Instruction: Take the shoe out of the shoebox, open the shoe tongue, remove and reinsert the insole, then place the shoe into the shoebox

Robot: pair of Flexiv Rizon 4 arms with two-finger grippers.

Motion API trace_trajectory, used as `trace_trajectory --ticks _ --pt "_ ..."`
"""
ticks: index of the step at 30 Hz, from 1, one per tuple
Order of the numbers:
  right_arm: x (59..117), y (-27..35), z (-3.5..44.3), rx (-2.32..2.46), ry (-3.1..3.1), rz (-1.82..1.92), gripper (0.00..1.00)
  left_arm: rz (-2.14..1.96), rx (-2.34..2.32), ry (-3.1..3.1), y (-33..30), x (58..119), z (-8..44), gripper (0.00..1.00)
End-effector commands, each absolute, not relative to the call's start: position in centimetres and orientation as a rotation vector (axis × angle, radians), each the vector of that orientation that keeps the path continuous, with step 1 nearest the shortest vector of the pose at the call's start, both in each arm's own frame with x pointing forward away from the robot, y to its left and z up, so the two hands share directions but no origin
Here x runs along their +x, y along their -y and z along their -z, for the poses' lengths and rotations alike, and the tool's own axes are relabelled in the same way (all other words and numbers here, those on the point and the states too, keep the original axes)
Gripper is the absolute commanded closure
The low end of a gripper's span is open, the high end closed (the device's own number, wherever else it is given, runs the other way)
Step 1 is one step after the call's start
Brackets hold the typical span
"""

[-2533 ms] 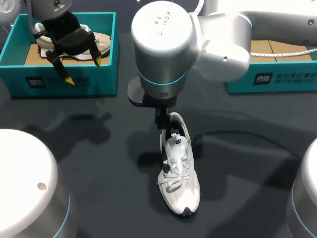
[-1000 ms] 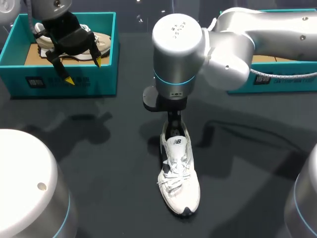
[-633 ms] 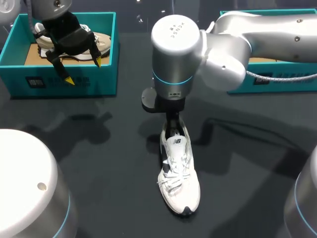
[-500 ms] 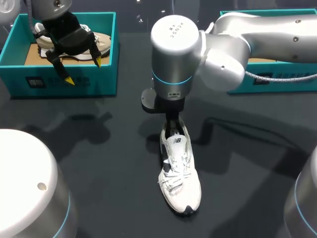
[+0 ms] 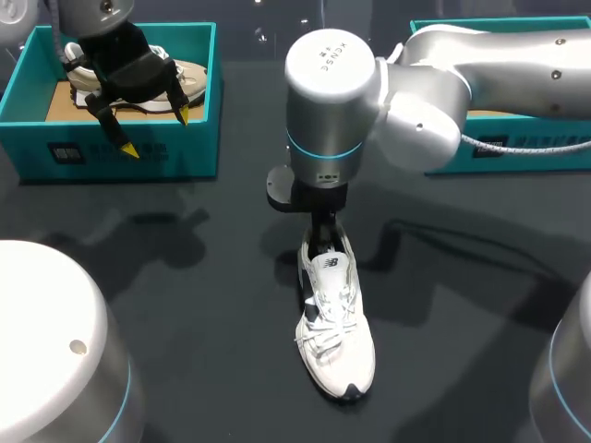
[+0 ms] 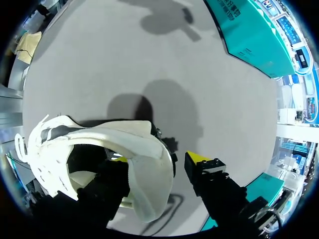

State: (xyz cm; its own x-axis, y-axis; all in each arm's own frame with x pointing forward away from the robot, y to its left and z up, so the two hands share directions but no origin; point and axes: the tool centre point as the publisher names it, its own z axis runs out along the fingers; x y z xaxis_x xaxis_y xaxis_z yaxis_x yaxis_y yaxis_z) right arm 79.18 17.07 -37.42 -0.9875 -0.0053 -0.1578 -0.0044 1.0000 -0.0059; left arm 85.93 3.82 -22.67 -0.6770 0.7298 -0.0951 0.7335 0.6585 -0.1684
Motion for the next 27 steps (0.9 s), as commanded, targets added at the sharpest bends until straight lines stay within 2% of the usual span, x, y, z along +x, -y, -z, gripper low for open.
trace_trajectory --ticks 1,2,3,4,12,27 --pt "79.3 -16.8 37.7 -0.009 -2.99 -0.012 0.54 0.298 1.256 -2.843 -3.9 85.9 22.6 0.0" --pt "79.3 -16.8 37.8 -0.014 -2.992 -0.022 0.63 0.298 1.256 -2.843 -3.9 85.9 22.6 0.0" --pt "79.3 -16.8 37.8 -0.018 -2.992 -0.038 0.88 0.298 1.256 -2.843 -3.9 85.9 22.6 0.0" --pt "79.2 -16.8 37.9 -0.019 -2.993 -0.039 1.0 0.298 1.256 -2.843 -3.9 85.9 22.6 0.0" --pt "78.7 -16.5 35.9 -0.015 -2.961 -0.054 1.0 0.298 1.256 -2.843 -3.9 85.9 22.6 0.0" --pt "81.0 -13.6 23.6 -0.075 -2.789 -0.014 1.0 0.298 1.256 -2.843 -3.9 85.9 22.6 0.0"
